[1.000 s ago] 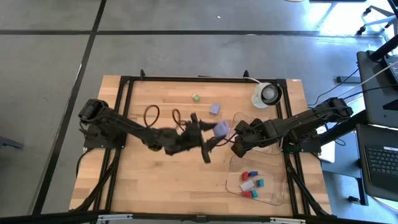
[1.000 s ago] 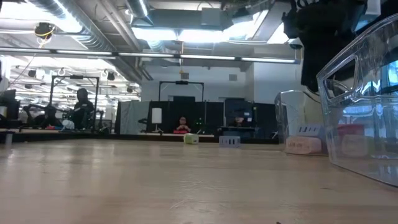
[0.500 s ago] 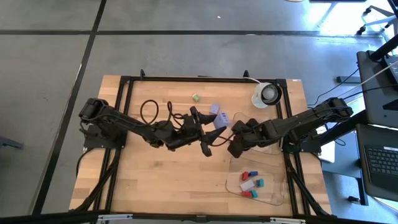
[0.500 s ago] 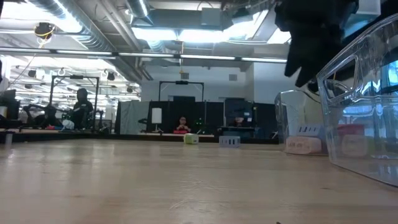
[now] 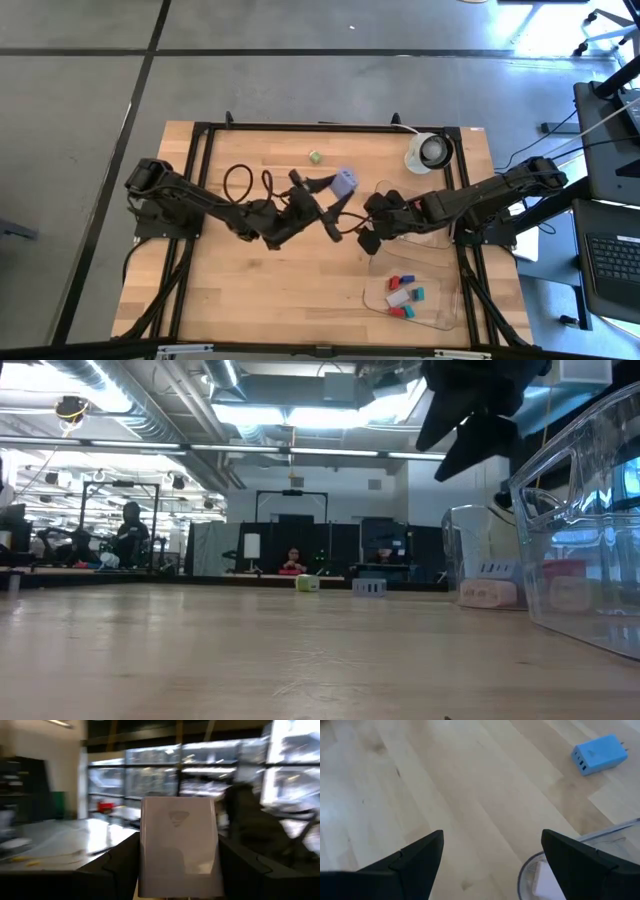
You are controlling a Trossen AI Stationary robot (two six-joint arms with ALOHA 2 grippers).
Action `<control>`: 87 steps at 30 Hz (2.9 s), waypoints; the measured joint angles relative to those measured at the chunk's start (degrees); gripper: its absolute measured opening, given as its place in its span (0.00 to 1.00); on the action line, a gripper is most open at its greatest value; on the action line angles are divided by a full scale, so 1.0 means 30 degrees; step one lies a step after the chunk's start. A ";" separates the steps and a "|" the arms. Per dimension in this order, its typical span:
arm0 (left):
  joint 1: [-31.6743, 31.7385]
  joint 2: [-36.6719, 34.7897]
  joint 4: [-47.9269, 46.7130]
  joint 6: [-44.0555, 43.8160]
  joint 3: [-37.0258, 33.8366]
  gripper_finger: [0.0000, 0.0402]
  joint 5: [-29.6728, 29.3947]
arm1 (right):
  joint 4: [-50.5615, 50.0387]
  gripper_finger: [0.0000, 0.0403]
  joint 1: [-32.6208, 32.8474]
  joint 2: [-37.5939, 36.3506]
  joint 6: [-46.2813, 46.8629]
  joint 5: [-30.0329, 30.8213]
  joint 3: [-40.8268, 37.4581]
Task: Pick & Place Office items
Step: Put the bottom blue charger adapter into the top transparent bin
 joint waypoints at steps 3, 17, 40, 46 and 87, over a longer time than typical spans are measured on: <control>-0.0404 -0.0279 -0.0959 0.1222 0.0000 0.53 -0.3158 | 0.0000 0.84 -0.0281 0.0002 0.0010 0.0000 0.0000; -0.1526 -0.0394 -0.6378 0.1950 0.0000 0.53 -0.6711 | 0.1438 0.84 -0.1427 0.0002 0.0516 0.0688 0.0000; 0.0579 -0.0587 -1.8039 -1.5868 -0.0007 0.55 0.2626 | 0.0419 0.84 -0.2975 -0.2378 -0.1963 -0.3410 0.0000; 0.1378 -0.0736 -2.0588 -1.5670 -0.0014 0.55 0.2626 | 0.1006 0.84 -0.4043 -0.3660 -0.1661 -0.2481 0.0000; 0.2495 -0.0741 -1.5369 -0.2452 -0.0015 0.56 0.2410 | 0.8591 0.32 -0.5384 -0.1438 0.0648 -0.5866 0.0000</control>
